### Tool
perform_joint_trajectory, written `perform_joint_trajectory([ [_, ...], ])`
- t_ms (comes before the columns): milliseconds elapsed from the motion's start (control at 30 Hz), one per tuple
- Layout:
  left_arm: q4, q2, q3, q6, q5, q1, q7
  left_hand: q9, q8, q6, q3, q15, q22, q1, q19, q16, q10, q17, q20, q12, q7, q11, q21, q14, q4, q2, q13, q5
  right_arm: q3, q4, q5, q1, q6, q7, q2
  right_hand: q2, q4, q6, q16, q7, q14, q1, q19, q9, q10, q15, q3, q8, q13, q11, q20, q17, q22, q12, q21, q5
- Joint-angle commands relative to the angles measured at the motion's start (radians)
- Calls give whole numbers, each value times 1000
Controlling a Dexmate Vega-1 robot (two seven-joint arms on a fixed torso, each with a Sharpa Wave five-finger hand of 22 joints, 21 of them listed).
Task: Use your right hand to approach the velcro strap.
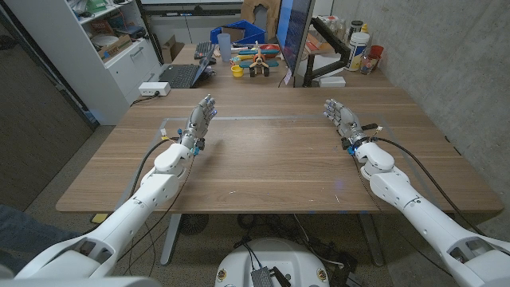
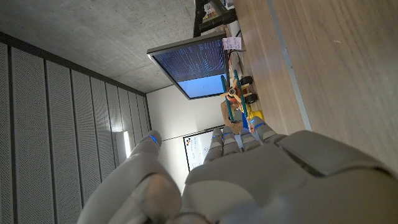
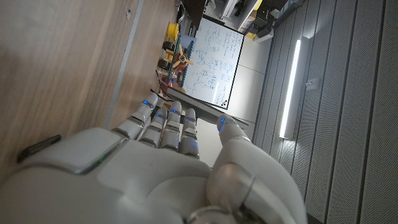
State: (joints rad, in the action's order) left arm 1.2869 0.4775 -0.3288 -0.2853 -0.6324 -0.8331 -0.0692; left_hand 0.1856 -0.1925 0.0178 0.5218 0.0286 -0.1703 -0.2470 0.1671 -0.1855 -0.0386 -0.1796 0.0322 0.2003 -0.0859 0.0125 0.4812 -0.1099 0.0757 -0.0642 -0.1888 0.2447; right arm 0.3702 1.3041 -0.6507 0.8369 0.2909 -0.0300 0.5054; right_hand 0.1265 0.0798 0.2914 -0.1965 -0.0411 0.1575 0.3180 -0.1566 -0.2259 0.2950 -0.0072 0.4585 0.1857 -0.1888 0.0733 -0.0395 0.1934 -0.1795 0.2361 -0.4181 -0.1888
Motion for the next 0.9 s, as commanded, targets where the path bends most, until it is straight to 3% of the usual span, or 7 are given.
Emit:
perform_joint_trajectory([
  [33, -9, -65, 85, 32, 66, -2, -62, 4, -5, 1, 4, -1, -3, -9, 86, -5, -10, -4, 28, 5, -4, -6, 4, -9, 0, 1, -5, 6, -2, 7, -2, -2, 9, 6, -7, 1, -2, 10, -5, -1, 8, 10, -7, -1, 11, 1, 7, 7, -2, 0, -20, 3, -1, 3, -5, -5],
  [900, 10, -120, 166, 72, 144, -15, -103, 4, -7, 6, 1, -2, -4, -10, 85, -7, -3, -4, 21, 7, 1, -6, -6, -6, 0, 6, -5, 7, 21, -32, 21, -32, 39, -29, -18, 2, 1, 14, -4, 6, 9, 9, -12, 7, 12, -4, 8, 10, -2, -7, -22, 2, -1, 1, 2, -6],
])
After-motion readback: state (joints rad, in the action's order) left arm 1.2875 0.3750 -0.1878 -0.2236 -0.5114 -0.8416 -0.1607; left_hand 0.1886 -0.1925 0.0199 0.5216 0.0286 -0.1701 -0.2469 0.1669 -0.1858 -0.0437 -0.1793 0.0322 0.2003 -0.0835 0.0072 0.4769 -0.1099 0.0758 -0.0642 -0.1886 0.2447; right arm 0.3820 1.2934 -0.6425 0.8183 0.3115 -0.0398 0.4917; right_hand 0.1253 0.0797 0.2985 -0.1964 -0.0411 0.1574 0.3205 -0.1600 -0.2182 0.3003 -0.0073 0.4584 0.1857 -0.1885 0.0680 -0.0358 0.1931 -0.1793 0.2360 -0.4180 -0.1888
